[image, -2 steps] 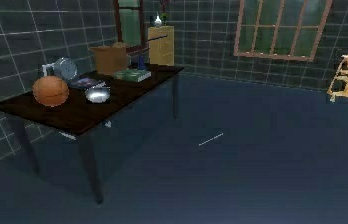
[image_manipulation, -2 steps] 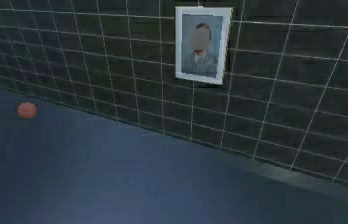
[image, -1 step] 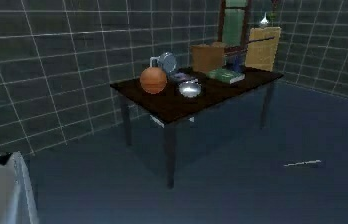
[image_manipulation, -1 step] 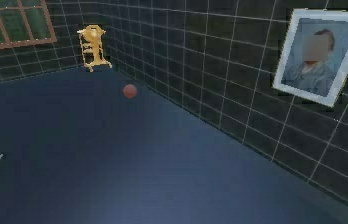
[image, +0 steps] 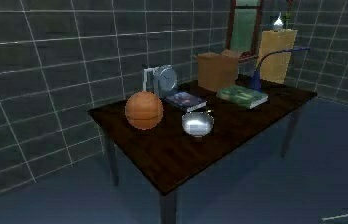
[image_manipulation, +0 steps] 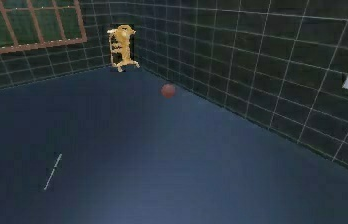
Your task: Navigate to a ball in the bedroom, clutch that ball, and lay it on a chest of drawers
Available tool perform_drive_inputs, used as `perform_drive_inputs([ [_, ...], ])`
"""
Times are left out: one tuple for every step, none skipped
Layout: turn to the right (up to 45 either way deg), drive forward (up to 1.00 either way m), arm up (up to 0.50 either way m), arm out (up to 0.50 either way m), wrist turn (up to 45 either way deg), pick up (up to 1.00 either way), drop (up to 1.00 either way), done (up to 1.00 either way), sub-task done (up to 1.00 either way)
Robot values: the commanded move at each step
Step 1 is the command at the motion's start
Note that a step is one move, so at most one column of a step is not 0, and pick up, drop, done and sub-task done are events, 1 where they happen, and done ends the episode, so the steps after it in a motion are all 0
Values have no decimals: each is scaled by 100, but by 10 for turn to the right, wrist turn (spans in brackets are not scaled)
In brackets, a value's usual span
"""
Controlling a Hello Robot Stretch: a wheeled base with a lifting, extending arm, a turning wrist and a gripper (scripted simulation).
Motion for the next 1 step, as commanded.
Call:
perform_drive_inputs([
  [-450,0,0,0,0,0,0,0,0],
])
